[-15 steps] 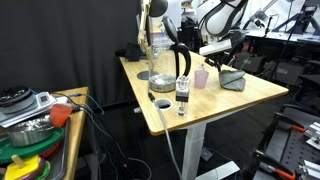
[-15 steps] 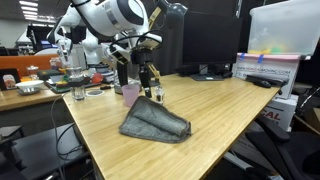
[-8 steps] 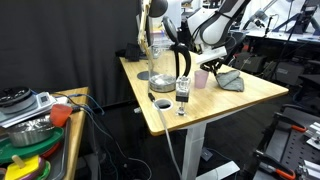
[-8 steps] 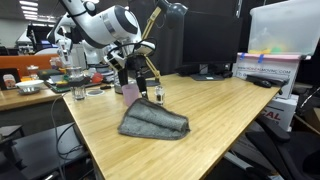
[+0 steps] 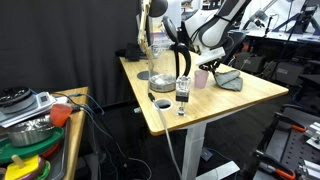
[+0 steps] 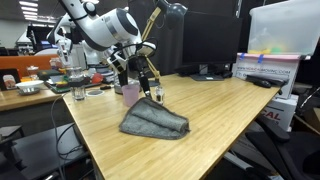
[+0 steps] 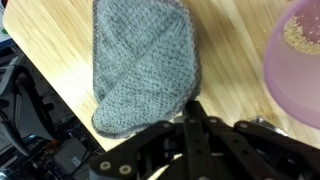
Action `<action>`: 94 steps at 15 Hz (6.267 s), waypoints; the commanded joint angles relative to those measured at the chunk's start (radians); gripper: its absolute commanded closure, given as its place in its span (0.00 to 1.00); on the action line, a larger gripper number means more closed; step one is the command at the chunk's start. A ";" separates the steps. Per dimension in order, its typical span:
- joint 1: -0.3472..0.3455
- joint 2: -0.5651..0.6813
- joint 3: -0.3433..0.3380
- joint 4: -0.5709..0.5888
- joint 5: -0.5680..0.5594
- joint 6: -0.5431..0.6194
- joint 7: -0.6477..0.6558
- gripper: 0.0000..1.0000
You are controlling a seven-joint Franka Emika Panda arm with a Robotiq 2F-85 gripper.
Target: Unfold the towel
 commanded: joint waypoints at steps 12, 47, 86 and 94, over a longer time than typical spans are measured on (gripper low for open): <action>0.012 0.040 0.004 0.014 -0.101 -0.006 0.023 0.74; -0.067 -0.133 -0.002 -0.078 -0.057 0.007 0.086 0.00; -0.256 0.026 -0.120 0.058 0.492 0.075 0.352 0.00; -0.253 0.022 -0.121 0.052 0.469 0.065 0.351 0.00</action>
